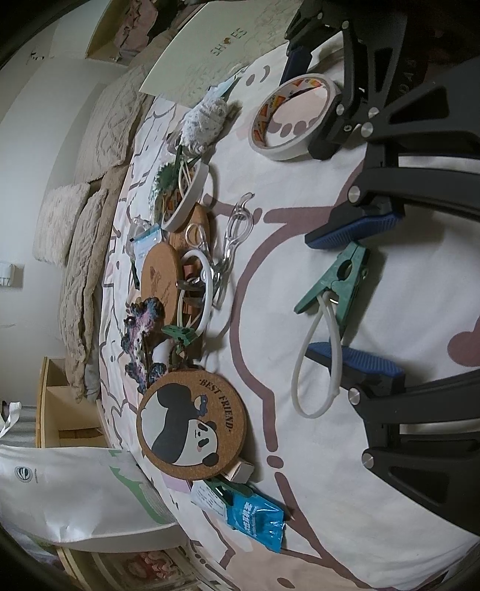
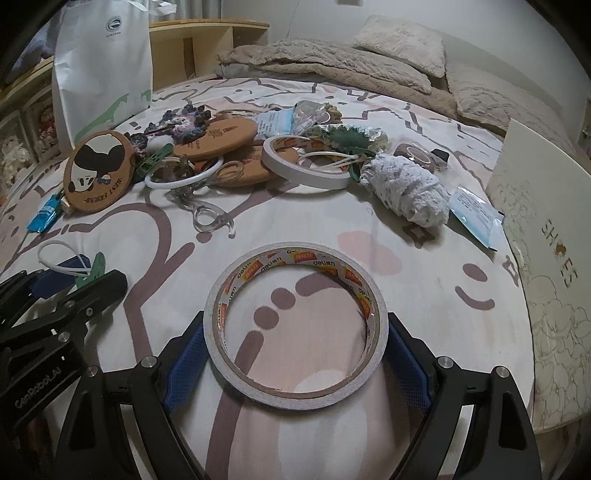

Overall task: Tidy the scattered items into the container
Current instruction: 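Carry clothespin and tape roll with both grippers over to the white box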

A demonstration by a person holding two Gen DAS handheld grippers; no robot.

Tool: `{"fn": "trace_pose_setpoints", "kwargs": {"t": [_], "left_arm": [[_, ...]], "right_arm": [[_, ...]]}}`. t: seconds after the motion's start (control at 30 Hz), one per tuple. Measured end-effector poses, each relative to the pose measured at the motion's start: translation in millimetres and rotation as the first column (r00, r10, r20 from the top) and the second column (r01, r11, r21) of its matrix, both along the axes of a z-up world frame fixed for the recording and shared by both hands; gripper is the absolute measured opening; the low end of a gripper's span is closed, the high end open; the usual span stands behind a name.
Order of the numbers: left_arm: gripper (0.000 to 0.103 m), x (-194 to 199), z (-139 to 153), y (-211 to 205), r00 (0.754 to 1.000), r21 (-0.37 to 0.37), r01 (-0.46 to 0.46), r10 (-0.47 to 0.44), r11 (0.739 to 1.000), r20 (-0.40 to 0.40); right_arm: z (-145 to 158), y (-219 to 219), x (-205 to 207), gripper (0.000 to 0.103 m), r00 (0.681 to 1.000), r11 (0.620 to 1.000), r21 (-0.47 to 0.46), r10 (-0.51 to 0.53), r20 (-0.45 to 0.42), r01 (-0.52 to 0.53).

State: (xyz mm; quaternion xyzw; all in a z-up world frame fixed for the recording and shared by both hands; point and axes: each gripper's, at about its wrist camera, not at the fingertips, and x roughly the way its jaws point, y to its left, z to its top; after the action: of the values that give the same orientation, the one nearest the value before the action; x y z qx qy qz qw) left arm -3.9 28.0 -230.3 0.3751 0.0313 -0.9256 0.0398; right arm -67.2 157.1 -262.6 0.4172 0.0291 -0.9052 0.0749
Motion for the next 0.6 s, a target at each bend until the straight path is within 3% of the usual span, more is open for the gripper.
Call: {"fn": "trace_pose_setpoints", "kwargs": {"t": [0.6], "left_arm": [[0.052, 5.5, 3.3, 10.3, 0.997, -0.005, 0.077, -0.077, 0.997, 0.010]], "right_arm": [[5.0, 16.1, 25.0, 0.089, 0.999, 0.997, -0.077, -0.029, -0.042, 0.026]]}}
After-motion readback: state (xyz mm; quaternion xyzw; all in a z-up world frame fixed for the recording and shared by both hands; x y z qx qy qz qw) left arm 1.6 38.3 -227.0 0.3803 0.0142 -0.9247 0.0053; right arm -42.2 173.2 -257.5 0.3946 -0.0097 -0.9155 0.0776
